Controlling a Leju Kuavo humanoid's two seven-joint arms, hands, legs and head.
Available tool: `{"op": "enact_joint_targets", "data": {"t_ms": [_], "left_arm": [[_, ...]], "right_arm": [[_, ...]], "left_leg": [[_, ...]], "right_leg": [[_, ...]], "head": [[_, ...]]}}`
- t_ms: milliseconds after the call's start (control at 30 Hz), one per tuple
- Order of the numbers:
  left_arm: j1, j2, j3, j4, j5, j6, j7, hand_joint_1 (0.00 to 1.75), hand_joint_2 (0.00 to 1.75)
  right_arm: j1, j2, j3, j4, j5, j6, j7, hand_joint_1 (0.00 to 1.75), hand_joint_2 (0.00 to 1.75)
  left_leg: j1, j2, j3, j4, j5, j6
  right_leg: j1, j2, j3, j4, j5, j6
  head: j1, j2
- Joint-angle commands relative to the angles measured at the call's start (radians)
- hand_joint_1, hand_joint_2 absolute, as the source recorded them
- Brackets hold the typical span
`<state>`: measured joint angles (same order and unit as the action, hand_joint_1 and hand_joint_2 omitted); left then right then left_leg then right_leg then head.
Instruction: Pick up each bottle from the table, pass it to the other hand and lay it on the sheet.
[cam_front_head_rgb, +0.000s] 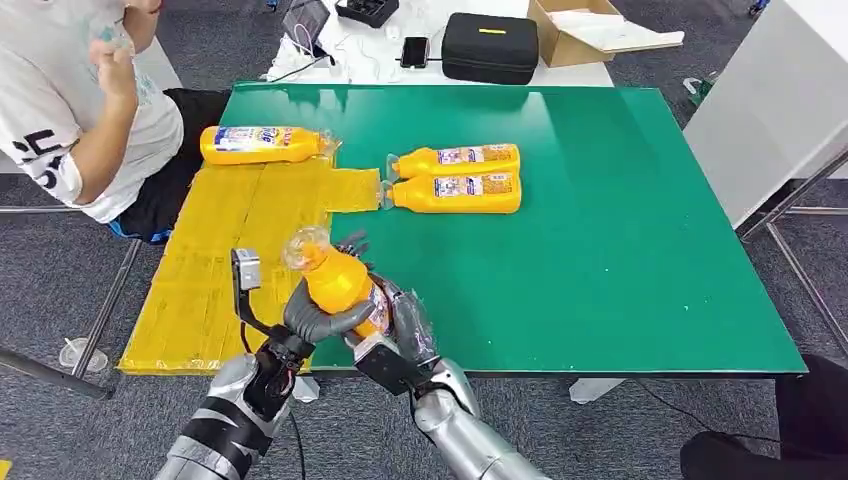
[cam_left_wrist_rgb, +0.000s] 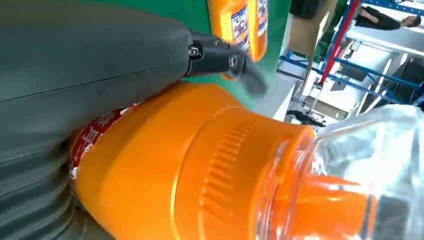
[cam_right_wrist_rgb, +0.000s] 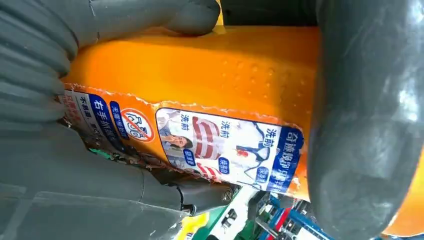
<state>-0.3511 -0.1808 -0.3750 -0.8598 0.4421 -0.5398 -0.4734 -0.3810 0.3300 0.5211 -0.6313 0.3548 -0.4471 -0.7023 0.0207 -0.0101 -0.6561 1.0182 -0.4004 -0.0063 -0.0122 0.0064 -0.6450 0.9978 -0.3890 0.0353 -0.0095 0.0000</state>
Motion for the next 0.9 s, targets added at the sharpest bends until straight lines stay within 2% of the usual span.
{"op": "enact_joint_targets", "data": {"t_ms": [33,100,133,167,233,267,300,333,367,467,500,733,800,900], "left_arm": [[-0.022,-0.02,-0.03,-0.04,0.0,-0.022,0.007,1.75,1.75],[-0.018,-0.016,-0.031,-0.046,-0.005,-0.019,0.008,1.75,1.75],[-0.018,-0.015,-0.031,-0.047,-0.004,-0.021,0.009,1.75,1.75],[-0.02,-0.015,-0.028,-0.046,-0.004,-0.017,0.009,1.75,1.75],[-0.024,-0.015,-0.026,-0.051,-0.006,-0.014,0.008,1.75,1.75],[-0.025,-0.014,-0.026,-0.054,-0.007,-0.013,0.008,1.75,1.75],[-0.026,-0.014,-0.025,-0.056,-0.006,-0.013,0.011,1.75,1.75],[-0.027,-0.015,-0.023,-0.057,-0.006,-0.01,0.013,1.75,1.75],[-0.028,-0.014,-0.021,-0.058,-0.006,-0.007,0.013,1.75,1.75],[-0.025,-0.013,-0.014,-0.066,-0.003,-0.002,0.017,1.75,1.75],[-0.023,-0.012,-0.011,-0.072,-0.006,0.006,0.017,1.75,1.75],[-0.024,-0.014,0.062,-0.075,-0.019,0.089,0.003,1.75,1.75],[-0.037,-0.013,0.085,-0.077,-0.035,0.125,-0.005,1.75,1.75],[-0.04,-0.013,0.089,-0.075,-0.04,0.129,-0.004,1.75,1.75]], "right_arm": [[-0.022,0.005,0.005,0.087,0.017,0.03,0.004,1.52,1.75],[-0.025,0.003,-0.005,0.081,0.02,0.021,0.004,1.48,1.75],[-0.028,0.002,-0.01,0.081,0.022,0.015,0.004,1.41,1.75],[-0.031,0.001,-0.013,0.081,0.024,0.009,0.005,1.27,1.75],[-0.039,-0.001,-0.019,0.082,0.032,-0.007,0.01,0.77,1.75],[-0.042,-0.002,-0.023,0.081,0.031,-0.008,0.012,0.65,1.75],[-0.046,-0.003,-0.024,0.083,0.039,-0.013,0.02,0.23,1.75],[-0.05,-0.004,-0.025,0.085,0.045,-0.018,0.027,0.23,1.75],[-0.053,-0.006,-0.03,0.084,0.047,-0.028,0.031,0.0,1.75],[-0.055,-0.005,-0.053,0.073,0.041,-0.041,0.031,0.0,1.75],[-0.055,-0.004,-0.065,0.067,0.039,-0.045,0.036,0.0,0.0],[-0.056,-0.019,-0.103,0.031,0.044,-0.052,0.055,0.0,0.0],[-0.054,-0.024,-0.107,0.007,0.047,-0.052,0.059,0.0,0.0],[-0.051,-0.025,-0.107,-0.002,0.049,-0.049,0.064,0.0,0.0]], "left_leg": [[0.0,-0.001,0.002,0.0,-0.001,0.001],[0.0,-0.001,0.002,0.0,-0.001,0.001],[0.0,-0.002,0.005,0.0,-0.002,0.001],[0.0,-0.002,0.003,0.0,-0.001,0.001],[0.0,-0.001,0.004,0.0,-0.001,0.001],[0.0,-0.001,0.005,0.001,-0.002,0.002],[0.0,-0.001,0.004,0.001,-0.002,0.001],[0.0,-0.001,0.002,0.0,-0.001,0.001],[0.0,-0.001,0.004,0.0,-0.001,0.002],[0.0,-0.001,0.003,0.0,-0.001,0.001],[0.0,-0.001,0.005,0.0,-0.002,0.002],[0.0,-0.001,0.002,0.0,0.0,0.001],[0.0,-0.001,0.006,0.001,-0.002,0.002],[0.0,-0.001,0.002,0.0,-0.001,0.001]], "right_leg": [[0.0,-0.002,0.003,0.0,-0.001,-0.001],[0.0,-0.002,0.003,0.0,-0.001,-0.001],[0.001,-0.003,0.006,0.0,-0.003,-0.001],[0.0,-0.003,0.003,0.0,-0.001,-0.001],[0.0,-0.003,0.004,0.0,-0.002,-0.001],[0.0,-0.003,0.006,0.0,-0.003,-0.001],[0.0,-0.003,0.004,0.0,-0.002,-0.001],[0.001,-0.002,0.003,0.0,-0.001,-0.001],[0.0,-0.003,0.004,0.0,-0.002,-0.001],[0.0,-0.002,0.004,0.0,-0.002,-0.001],[0.0,-0.003,0.006,0.0,-0.002,-0.001],[0.0,-0.002,0.002,0.0,-0.001,-0.001],[0.001,-0.002,0.007,0.0,-0.002,-0.001],[0.001,-0.002,0.003,0.0,-0.001,-0.001]], "head": [[0.0,0.0],[0.0,0.0],[0.0,0.0],[0.0,0.0],[0.0,0.0],[0.0,0.0],[0.0,0.0],[0.0,0.0],[0.0,0.0],[0.0,0.0],[0.0,0.0],[-0.001,0.0],[-0.001,0.0],[0.0,0.0]]}}
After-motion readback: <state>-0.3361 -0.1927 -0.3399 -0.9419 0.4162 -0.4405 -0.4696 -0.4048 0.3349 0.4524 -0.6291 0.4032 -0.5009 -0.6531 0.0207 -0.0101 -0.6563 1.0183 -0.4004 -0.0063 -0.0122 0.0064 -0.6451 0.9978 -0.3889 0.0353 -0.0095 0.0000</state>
